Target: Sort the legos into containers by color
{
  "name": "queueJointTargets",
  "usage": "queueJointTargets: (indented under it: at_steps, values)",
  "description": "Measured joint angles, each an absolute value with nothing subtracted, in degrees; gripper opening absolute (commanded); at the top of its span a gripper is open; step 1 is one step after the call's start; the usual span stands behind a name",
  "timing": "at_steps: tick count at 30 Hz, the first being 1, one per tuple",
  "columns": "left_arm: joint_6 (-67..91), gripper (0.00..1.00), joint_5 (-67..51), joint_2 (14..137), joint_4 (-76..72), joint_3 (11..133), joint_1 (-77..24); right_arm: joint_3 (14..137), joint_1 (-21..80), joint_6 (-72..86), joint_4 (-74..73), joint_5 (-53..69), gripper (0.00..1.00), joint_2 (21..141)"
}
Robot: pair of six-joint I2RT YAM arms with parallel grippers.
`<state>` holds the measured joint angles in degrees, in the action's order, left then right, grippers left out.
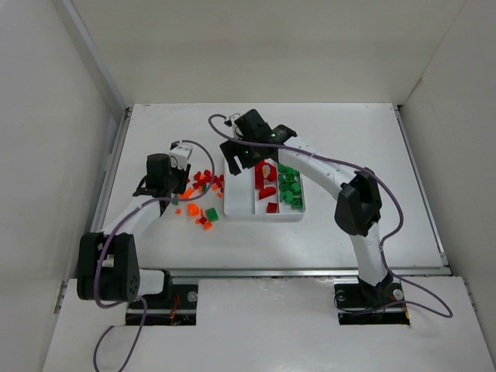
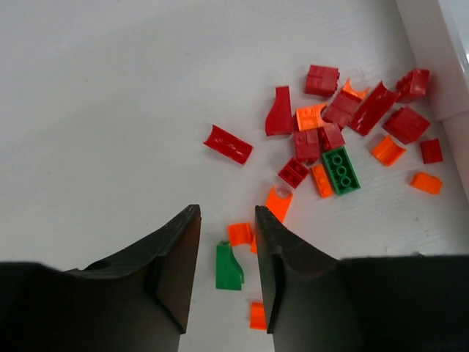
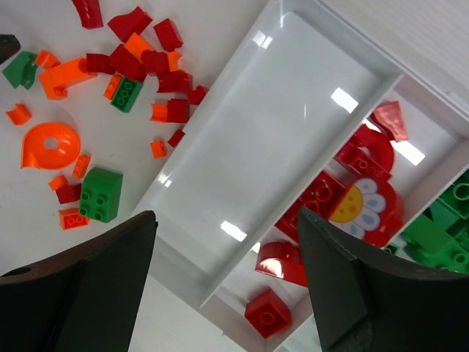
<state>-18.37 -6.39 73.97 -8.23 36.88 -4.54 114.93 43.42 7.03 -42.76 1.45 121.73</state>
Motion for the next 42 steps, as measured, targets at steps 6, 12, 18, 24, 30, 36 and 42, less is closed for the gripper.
queueJointTargets:
  at_steps: [6, 12, 18, 24, 30, 36, 42]
  values:
    - [-14.3, 0.4, -8.1, 81.4, -1.3, 50.5, -4.0, 110.1, 39.7, 7.4, -40.4, 1.1, 0.82, 117.1]
    - [-18.5, 0.4, -9.8, 85.7, 5.8, 58.1, -4.1, 107.2, 33.1, 7.7, -38.1, 4.1, 0.82, 115.7]
    - [-52.1, 0.4, -16.3, 88.7, 14.5, 61.9, -3.7, 103.8, 27.0, 7.8, -37.3, 8.2, 0.82, 115.2]
    - [-90.8, 0.4, -23.5, 101.9, 28.6, 74.8, -2.8, 103.1, 26.0, 7.9, -37.7, 8.3, 0.84, 114.8]
    - [-106.9, 0.4, -25.1, 116.3, 42.5, 86.2, -3.0, 98.5, 26.0, 7.8, -37.8, 5.2, 0.86, 109.1]
    - [-111.4, 0.4, -24.2, 116.5, 51.5, 86.3, -3.5, 98.4, 25.1, 6.8, -36.8, 2.7, 0.86, 105.8]
    - [-112.5, 0.41, -24.3, 116.5, 55.0, 89.8, -3.2, 98.8, 24.4, 6.4, -36.5, 2.4, 0.86, 106.3]
